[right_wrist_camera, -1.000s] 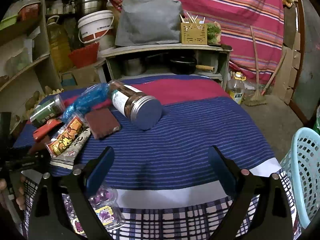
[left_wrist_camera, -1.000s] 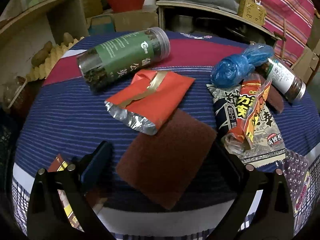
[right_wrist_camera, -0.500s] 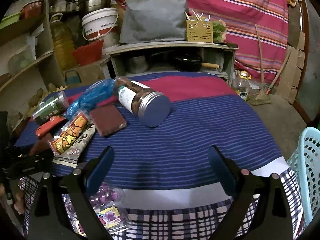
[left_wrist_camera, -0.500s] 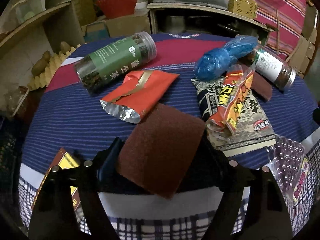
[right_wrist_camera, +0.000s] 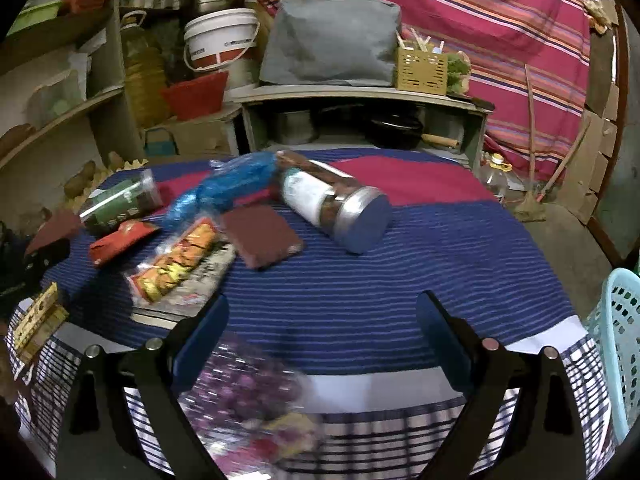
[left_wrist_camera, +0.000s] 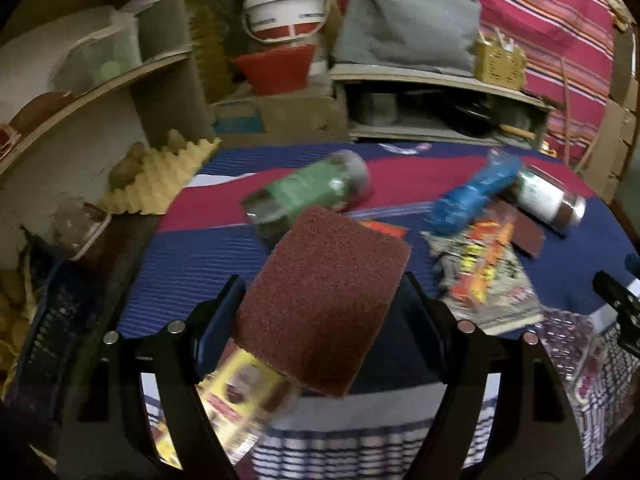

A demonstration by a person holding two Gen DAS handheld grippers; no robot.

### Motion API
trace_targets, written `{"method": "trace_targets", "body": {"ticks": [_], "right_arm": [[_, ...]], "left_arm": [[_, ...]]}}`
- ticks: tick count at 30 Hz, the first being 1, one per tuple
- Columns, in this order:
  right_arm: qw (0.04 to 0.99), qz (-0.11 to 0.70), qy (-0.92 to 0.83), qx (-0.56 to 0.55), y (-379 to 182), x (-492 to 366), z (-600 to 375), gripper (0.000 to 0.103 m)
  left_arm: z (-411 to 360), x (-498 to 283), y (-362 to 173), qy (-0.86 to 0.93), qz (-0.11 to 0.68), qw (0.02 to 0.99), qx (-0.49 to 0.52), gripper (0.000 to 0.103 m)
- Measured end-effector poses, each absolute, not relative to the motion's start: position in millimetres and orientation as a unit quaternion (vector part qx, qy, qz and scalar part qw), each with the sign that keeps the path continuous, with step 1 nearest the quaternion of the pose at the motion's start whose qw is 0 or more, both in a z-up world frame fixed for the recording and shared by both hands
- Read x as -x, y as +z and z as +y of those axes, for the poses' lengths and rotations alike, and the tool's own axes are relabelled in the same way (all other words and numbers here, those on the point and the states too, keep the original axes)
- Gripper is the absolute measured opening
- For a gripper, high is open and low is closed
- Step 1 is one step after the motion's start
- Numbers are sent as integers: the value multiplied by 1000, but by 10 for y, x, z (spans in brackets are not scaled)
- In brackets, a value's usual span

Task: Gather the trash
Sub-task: 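Grasp the brown scouring pad with the left tool while the right tool grasps the orange-printed snack bag, then carry the brown pad and snack bag with both tools over the blue basket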

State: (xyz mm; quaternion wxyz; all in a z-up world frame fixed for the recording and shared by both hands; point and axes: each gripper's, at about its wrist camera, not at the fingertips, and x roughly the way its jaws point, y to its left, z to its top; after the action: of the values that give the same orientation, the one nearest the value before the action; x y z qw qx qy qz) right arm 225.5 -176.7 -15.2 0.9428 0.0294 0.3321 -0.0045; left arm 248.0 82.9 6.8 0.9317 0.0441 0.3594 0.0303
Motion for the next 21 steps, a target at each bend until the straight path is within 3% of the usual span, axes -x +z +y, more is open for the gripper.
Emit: {"method": "trace_targets", "body": {"ticks": [14, 19, 21], "right_arm": [[929, 370, -3, 25, -196, -2945, -740, 91], [913, 408, -4, 6, -351, -3040, -687, 70], [909, 417, -1, -1, -389, -3042, -679, 66]], "left_arm": [[1350, -2636, 45, 66, 361, 930, 10, 76], [1391, -2621, 63, 67, 358, 931, 20, 76], [1373, -2627, 61, 64, 361, 930, 21, 76]]}}
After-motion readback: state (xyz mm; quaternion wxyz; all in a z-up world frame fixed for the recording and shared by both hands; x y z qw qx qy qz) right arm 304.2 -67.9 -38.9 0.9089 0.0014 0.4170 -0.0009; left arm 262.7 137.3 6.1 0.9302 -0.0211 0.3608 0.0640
